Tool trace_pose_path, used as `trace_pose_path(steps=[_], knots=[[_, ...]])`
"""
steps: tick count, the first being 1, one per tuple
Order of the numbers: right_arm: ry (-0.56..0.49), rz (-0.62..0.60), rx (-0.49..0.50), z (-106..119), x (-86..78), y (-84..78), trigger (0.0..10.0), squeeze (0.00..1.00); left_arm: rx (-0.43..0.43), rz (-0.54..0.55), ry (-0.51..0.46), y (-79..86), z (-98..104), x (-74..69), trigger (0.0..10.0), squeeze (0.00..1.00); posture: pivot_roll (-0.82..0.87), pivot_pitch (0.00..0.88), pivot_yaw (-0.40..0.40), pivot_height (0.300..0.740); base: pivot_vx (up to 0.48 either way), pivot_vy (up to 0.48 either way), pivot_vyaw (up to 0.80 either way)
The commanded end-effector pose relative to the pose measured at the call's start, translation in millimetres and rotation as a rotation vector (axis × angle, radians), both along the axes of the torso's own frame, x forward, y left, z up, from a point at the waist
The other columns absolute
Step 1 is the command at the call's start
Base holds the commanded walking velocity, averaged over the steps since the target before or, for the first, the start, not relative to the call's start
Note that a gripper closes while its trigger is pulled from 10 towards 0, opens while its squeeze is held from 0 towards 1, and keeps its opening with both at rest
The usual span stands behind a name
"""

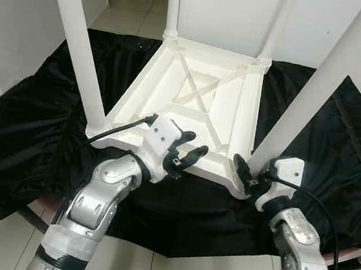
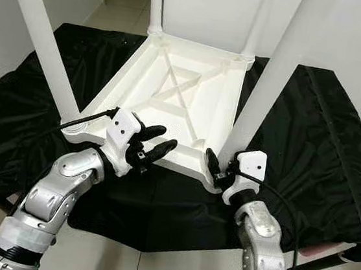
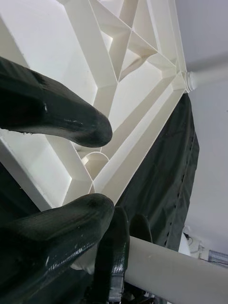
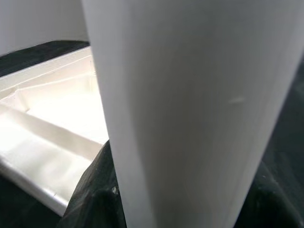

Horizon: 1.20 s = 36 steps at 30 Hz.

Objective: Building children table

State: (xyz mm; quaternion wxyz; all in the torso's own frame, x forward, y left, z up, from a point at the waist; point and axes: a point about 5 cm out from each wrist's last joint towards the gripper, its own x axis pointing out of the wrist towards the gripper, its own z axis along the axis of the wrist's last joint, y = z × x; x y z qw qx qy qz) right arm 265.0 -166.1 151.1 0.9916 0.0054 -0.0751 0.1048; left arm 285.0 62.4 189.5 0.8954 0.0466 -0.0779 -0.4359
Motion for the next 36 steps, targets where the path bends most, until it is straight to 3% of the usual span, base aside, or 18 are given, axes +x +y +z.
trace_pose_path(steps=[1,4,10,16,17,18,19,20,22,30,34,36], knots=[[0.04,-0.114,0.076,-5,-7.0,19.6,10.0,0.0,-0.021,0.017,0.0,5.4,2,4.2,10.0,0.0,-0.05,0.094,0.011,0.74,0.0,0.0,0.0],[0.04,-0.114,0.076,-5,-7.0,19.6,10.0,0.0,-0.021,0.017,0.0,5.4,2,4.2,10.0,0.0,-0.05,0.094,0.011,0.74,0.0,0.0,0.0],[0.08,-0.315,0.09,-6,-6.0,31.6,10.0,0.0,-0.009,0.036,-0.002,8.8,0,4.4,10.0,0.0,-0.03,0.077,-0.022,0.74,0.0,0.0,0.0],[0.059,-0.296,0.135,-1,-4.8,37.1,10.0,0.0,-0.014,0.038,-0.003,7.2,0,4.4,10.0,0.0,-0.03,0.06,-0.037,0.74,0.0,0.0,0.0],[0.049,-0.272,0.138,0,-4.9,37.4,10.0,0.4,-0.016,0.038,-0.004,6.2,0,4.6,10.0,0.0,-0.03,0.053,-0.04,0.74,0.0,0.0,0.0],[0.049,-0.272,0.138,0,-4.9,37.4,10.0,0.4,-0.016,0.038,-0.004,6.2,0,4.6,10.0,0.0,-0.03,0.053,-0.04,0.74,0.0,0.0,0.0],[0.045,-0.247,0.142,1,-5.3,37.5,10.0,0.85,-0.018,0.037,-0.004,5.1,-1,5.0,10.0,0.0,-0.03,0.041,-0.045,0.74,0.0,0.0,0.0],[0.045,-0.247,0.142,1,-5.3,37.5,10.0,0.85,-0.018,0.037,-0.004,5.1,-1,5.0,10.0,0.0,-0.03,0.041,-0.045,0.74,0.0,0.0,0.0],[0.025,-0.207,0.162,4,-6.1,32.1,10.0,1.0,-0.023,0.038,0.003,3.5,-1,6.0,10.0,0.0,-0.02,0.032,-0.051,0.74,0.0,0.0,0.0],[-0.01,-0.148,0.117,9,-8.0,20.2,10.0,1.0,-0.06,0.013,0.022,5.8,0,4.8,10.0,0.0,-0.03,0.01,-0.045,0.74,0.0,0.0,0.0],[-0.021,-0.014,0.047,10,-12.8,12.2,10.0,1.0,-0.053,0.015,0.007,7.4,1,6.9,10.0,0.0,-0.02,0.0,-0.047,0.74,0.0,0.0,0.0],[-0.021,-0.003,0.041,10,-12.8,11.0,10.0,1.0,-0.056,0.015,0.005,7.9,1,7.1,10.0,0.0,-0.02,0.0,-0.047,0.74,0.0,0.0,0.0]])
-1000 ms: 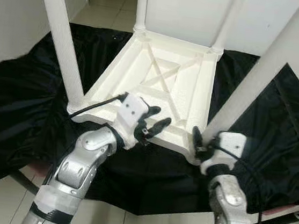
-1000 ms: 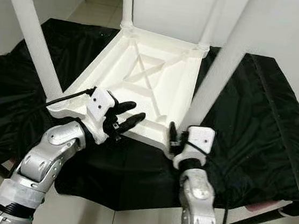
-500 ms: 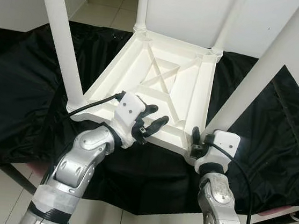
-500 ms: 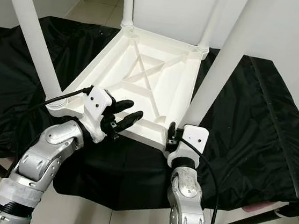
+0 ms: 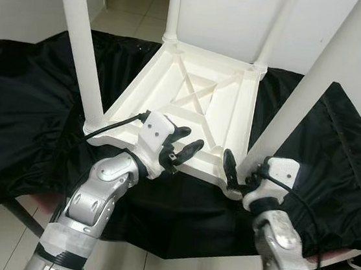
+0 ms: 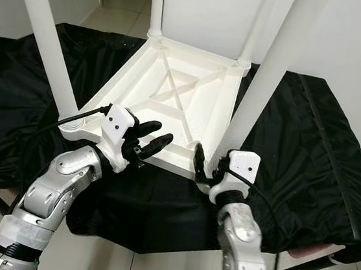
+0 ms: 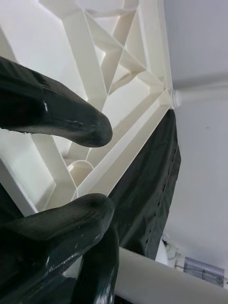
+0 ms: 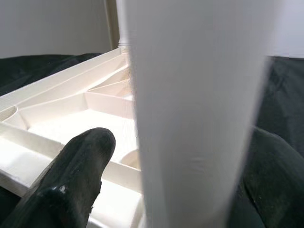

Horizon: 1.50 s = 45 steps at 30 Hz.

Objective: Building children table

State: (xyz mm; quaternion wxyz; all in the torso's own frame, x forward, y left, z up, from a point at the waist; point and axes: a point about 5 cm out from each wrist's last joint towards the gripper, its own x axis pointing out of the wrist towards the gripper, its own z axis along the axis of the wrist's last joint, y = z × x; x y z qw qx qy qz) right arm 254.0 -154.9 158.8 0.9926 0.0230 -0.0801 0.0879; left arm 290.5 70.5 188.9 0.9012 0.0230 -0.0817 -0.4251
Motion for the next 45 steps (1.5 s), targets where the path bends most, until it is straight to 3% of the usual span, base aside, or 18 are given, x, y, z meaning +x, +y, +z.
trace_pose_path(steps=[1,7,12,15,17,21,28,29,30,32,44,45], knots=[[-0.011,0.07,-0.025,1,-1.0,-0.7,10.0,0.0,-0.011,-0.006,-0.03,0.5,3,1.1,10.0,0.0,-0.02,0.0,-0.046,0.74,0.0,0.0,0.0],[0.003,0.176,-0.074,1,1.1,-7.6,10.0,0.0,-0.021,-0.016,-0.043,0.3,4,-1.2,10.0,0.0,-0.02,0.0,-0.042,0.74,0.0,0.0,0.0],[0.023,0.237,-0.148,-3,6.8,-21.3,10.0,0.0,0.019,-0.018,-0.022,-1.8,-3,-1.6,10.0,0.0,-0.02,0.0,-0.038,0.74,0.0,0.0,0.0],[0.023,0.237,-0.148,-3,6.8,-21.3,10.0,0.0,0.019,-0.018,-0.022,-1.8,-3,-1.6,10.0,0.0,-0.02,0.0,-0.038,0.74,0.0,0.0,0.0],[0.075,0.38,-0.203,-12,12.2,-22.8,10.0,0.0,0.032,-0.012,-0.029,-3.3,-4,-0.1,10.0,0.0,-0.01,0.0,-0.037,0.74,0.0,0.0,0.0],[0.127,0.485,-0.233,-21,17.8,-21.7,10.0,0.0,0.042,-0.007,-0.042,-4.5,-4,1.1,10.0,0.0,-0.01,0.0,-0.038,0.74,0.0,0.0,0.0],[0.13,0.53,-0.253,-22,28.3,-19.1,10.0,0.0,0.039,-0.008,-0.042,-5.2,-4,0.5,10.0,0.0,0.0,0.0,-0.037,0.74,0.0,0.0,0.0],[0.133,0.551,-0.274,-22,35.3,-18.6,8.9,0.0,0.039,-0.007,-0.043,-5.2,-4,0.2,10.0,0.0,0.01,0.0,-0.041,0.74,0.0,0.0,0.0],[0.133,0.551,-0.274,-22,35.3,-18.6,8.9,0.0,0.039,-0.007,-0.043,-5.2,-4,0.2,10.0,0.0,0.01,0.0,-0.041,0.74,0.0,0.0,0.0],[0.158,0.574,-0.293,-25,43.8,-21.3,0.0,0.0,0.035,0.003,-0.05,-4.9,-3,0.8,10.0,0.0,0.02,0.0,-0.047,0.74,0.0,0.0,0.0],[0.231,0.582,-0.216,-43,38.6,-33.1,0.0,0.0,0.042,0.036,-0.073,-3.1,0,3.4,10.0,0.0,0.05,0.0,-0.058,0.74,0.0,0.0,0.0],[0.23,0.558,-0.198,-44,38.6,-33.9,4.8,0.0,0.041,0.036,-0.075,-3.9,0,3.5,10.0,0.0,0.05,0.0,-0.057,0.74,0.0,0.0,0.0]])
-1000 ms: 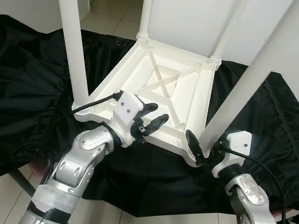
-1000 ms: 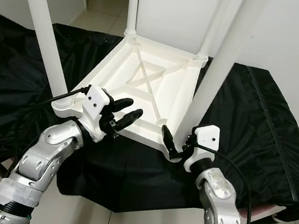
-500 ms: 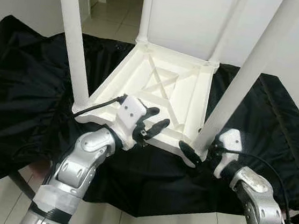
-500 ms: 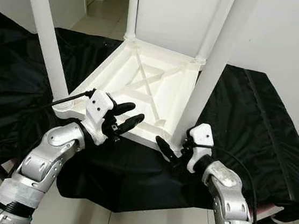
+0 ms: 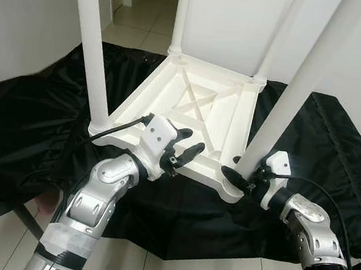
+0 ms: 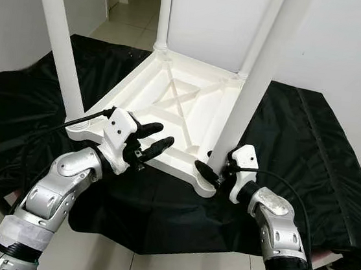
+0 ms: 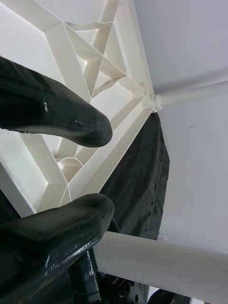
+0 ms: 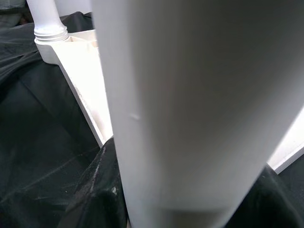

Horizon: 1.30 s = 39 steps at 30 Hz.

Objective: Building children table

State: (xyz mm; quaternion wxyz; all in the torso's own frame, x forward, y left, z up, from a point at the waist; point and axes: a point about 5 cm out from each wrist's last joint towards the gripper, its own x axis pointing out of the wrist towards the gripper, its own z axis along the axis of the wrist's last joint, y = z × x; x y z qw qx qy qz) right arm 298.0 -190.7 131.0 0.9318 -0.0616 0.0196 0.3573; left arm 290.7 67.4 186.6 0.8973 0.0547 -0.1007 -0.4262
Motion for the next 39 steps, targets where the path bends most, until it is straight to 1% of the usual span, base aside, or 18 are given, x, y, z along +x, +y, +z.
trace_pose_path(steps=[1,2,5,6,8,9,11,13,17,18,21,23,24,25,31,34,38,39], knots=[[0.072,0.003,0.013,-16,-5.3,1.9,4.8,0.0,-0.001,0.037,-0.014,-0.9,2,3.3,10.0,0.0,0.05,0.0,-0.057,0.74,0.0,0.0,0.0],[0.062,-0.032,0.045,-12,-5.7,3.3,10.0,0.0,0.001,0.034,-0.015,-1.8,2,3.0,10.0,0.0,0.05,0.0,-0.055,0.74,0.0,0.0,0.0],[0.04,-0.079,0.078,-8,-6.0,5.7,10.0,0.0,0.008,0.029,-0.015,-2.3,1,2.6,10.0,0.0,0.04,0.0,-0.049,0.74,0.0,0.0,0.0],[0.026,-0.121,0.066,-8,-7.0,7.9,10.0,0.0,0.011,0.028,-0.014,-2.1,0,3.0,10.0,0.0,0.04,0.0,-0.046,0.74,0.0,0.0,0.0],[0.021,-0.229,-0.029,-14,-9.3,11.2,10.0,0.0,0.014,0.028,-0.015,-2.3,0,4.9,10.0,0.0,0.04,0.0,-0.043,0.74,0.0,0.0,0.0],[0.021,-0.229,-0.029,-14,-9.3,11.2,10.0,0.0,0.014,0.028,-0.015,-2.3,0,4.9,10.0,0.0,0.04,0.0,-0.043,0.74,0.0,0.0,0.0],[0.02,-0.265,-0.006,-15,-12.3,14.9,10.0,0.0,0.014,0.029,-0.012,-2.6,0,6.2,10.0,0.0,0.05,0.0,-0.042,0.74,0.0,0.0,0.0],[0.01,-0.333,0.041,-15,-19.5,25.8,10.0,0.0,0.015,0.028,-0.004,-2.7,0,7.9,10.0,0.0,0.04,0.0,-0.028,0.74,0.0,0.0,0.0],[0.004,-0.356,0.054,-14,-22.1,29.8,10.0,0.0,0.016,0.026,-0.001,-2.7,-1,8.1,10.0,0.0,0.04,0.0,-0.028,0.74,0.0,0.0,0.0],[0.008,-0.485,0.088,-14,-27.2,41.3,10.0,0.0,0.001,-0.011,0.039,-5.1,-2,5.9,10.0,0.0,0.04,0.0,-0.02,0.74,0.0,0.0,0.0],[0.006,-0.555,0.1,-12,-28.3,43.8,10.0,0.0,-0.004,-0.023,0.051,-6.3,-3,4.9,10.0,0.0,0.04,0.0,-0.022,0.74,0.0,0.0,0.0],[0.019,-0.714,0.159,-9,-29.1,45.8,10.0,0.0,-0.019,-0.017,0.076,-7.6,-4,4.0,10.0,0.0,0.04,0.0,-0.027,0.74,0.0,0.0,0.0],[0.019,-0.714,0.159,-9,-29.1,45.8,10.0,0.0,-0.019,-0.017,0.076,-7.6,-4,4.0,10.0,0.0,0.04,0.0,-0.027,0.74,0.0,0.0,0.0],[0.021,-0.824,0.188,-7,-30.1,49.0,10.0,0.0,-0.042,0.004,0.093,-8.1,-4,4.4,10.0,0.0,0.04,0.0,-0.027,0.74,0.0,0.0,0.0],[-0.012,-0.833,0.192,1,-28.4,60.4,10.0,0.0,-0.082,0.059,0.098,-9.1,-2,4.7,10.0,0.0,0.03,0.0,-0.028,0.74,0.0,0.0,0.0],[0.004,-0.841,0.217,2,-30.2,58.7,10.0,0.0,-0.097,0.083,0.126,-9.0,-3,4.9,10.0,0.0,0.03,0.0,-0.032,0.74,0.0,0.0,0.0],[0.019,-0.863,0.202,2,-30.4,57.6,10.0,0.0,-0.147,0.137,0.178,-8.3,-1,9.5,10.0,0.0,0.04,0.004,-0.045,0.74,0.0,0.0,0.0],[0.011,-0.856,0.194,2,-29.5,57.9,10.0,0.61,-0.149,0.158,0.18,-7.9,0,11.6,10.0,0.0,0.04,0.006,-0.047,0.74,0.0,0.0,0.0]])
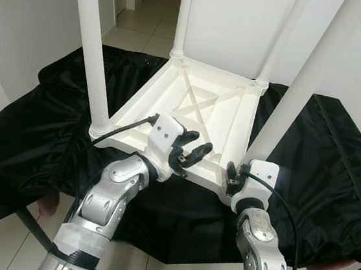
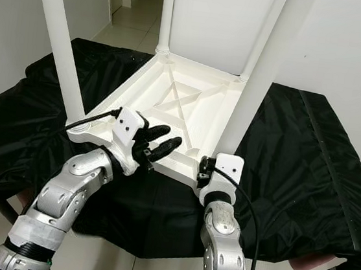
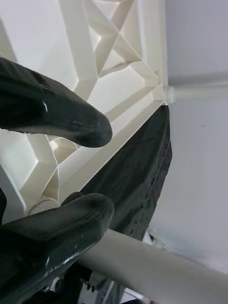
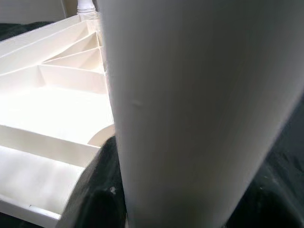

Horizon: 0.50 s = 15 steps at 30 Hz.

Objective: Building children table

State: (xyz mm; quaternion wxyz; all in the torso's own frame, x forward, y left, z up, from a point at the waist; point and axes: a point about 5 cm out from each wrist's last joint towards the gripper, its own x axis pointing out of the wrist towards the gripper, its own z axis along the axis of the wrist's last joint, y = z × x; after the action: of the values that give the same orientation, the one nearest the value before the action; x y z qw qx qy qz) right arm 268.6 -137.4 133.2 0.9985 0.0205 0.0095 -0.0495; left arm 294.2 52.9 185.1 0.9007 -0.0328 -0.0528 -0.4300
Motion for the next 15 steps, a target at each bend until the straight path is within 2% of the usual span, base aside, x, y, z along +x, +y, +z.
trace_pose_path(steps=[1,6,7,9,10,14,15], knots=[[0.003,-0.016,0.044,1,0.7,5.8,10.0,1.0,-0.015,0.19,0.025,7.0,3,9.5,10.0,0.0,0.04,0.007,-0.048,0.74,0.0,0.0,0.0],[-0.022,-0.03,0.026,6,5.6,3.6,10.0,1.0,-0.031,0.253,0.036,8.7,6,15.1,10.0,0.0,0.05,0.01,-0.051,0.74,0.0,0.0,0.0],[-0.014,-0.031,0.038,5,6.7,1.6,10.0,0.62,-0.031,0.261,0.052,8.8,6,16.5,10.0,0.0,0.05,0.01,-0.051,0.74,0.0,0.0,0.0],[-0.006,-0.03,0.049,5,7.2,0.4,10.0,0.62,-0.031,0.263,0.063,8.7,5,17.1,10.0,0.0,0.05,0.01,-0.051,0.74,0.0,0.0,0.0],[-0.005,-0.018,0.045,4,8.3,-2.7,10.0,0.0,-0.039,0.267,0.07,8.0,6,18.5,10.0,0.0,0.06,0.014,-0.056,0.74,0.0,0.0,0.0],[-0.01,0.041,0.037,5,11.1,-11.4,10.0,0.0,-0.016,0.262,0.068,3.0,7,21.2,10.0,0.0,0.06,0.015,-0.057,0.74,0.0,0.0,0.0],[-0.015,0.09,0.023,5,11.5,-12.7,10.0,0.0,-0.005,0.244,0.069,0.7,7,20.7,10.0,0.0,0.06,0.015,-0.055,0.74,0.0,0.0,0.0]])
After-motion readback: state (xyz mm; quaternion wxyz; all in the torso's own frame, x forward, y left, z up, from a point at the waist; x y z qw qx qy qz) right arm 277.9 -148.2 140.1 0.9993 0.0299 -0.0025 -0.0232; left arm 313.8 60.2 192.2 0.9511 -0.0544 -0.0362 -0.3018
